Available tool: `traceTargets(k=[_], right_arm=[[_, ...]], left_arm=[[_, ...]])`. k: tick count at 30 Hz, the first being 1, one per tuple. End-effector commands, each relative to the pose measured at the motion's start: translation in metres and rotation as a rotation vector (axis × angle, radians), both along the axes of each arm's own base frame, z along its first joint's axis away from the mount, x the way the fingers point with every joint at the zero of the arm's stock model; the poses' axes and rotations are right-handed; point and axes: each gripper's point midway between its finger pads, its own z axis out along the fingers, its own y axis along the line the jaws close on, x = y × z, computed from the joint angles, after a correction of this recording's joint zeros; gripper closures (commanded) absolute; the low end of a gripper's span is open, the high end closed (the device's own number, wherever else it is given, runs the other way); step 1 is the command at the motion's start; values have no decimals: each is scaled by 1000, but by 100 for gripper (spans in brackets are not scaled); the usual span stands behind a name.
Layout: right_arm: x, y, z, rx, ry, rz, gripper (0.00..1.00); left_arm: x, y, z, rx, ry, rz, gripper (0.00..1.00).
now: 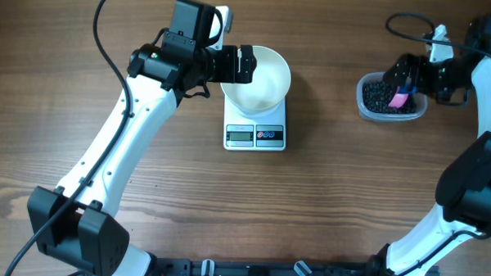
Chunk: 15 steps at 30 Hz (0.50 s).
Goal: Scoop item into bowl and weigh 150g on scale
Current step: 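Drag the scoop through the beans with the right gripper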
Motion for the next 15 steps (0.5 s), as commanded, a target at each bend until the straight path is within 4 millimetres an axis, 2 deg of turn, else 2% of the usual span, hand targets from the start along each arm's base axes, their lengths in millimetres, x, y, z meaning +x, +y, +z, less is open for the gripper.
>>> traceTargets(k=[1, 5, 15], right_arm=[[19, -6, -8, -11, -48, -38, 0], [43, -35, -4, -118, -107, -179, 0], [45, -36, -4, -125, -117, -179, 0]], left_arm=[[3, -1, 3, 11, -19, -16, 0], [2, -1, 3, 12, -17, -17, 0], [-4, -3, 0, -2, 15, -25, 0]])
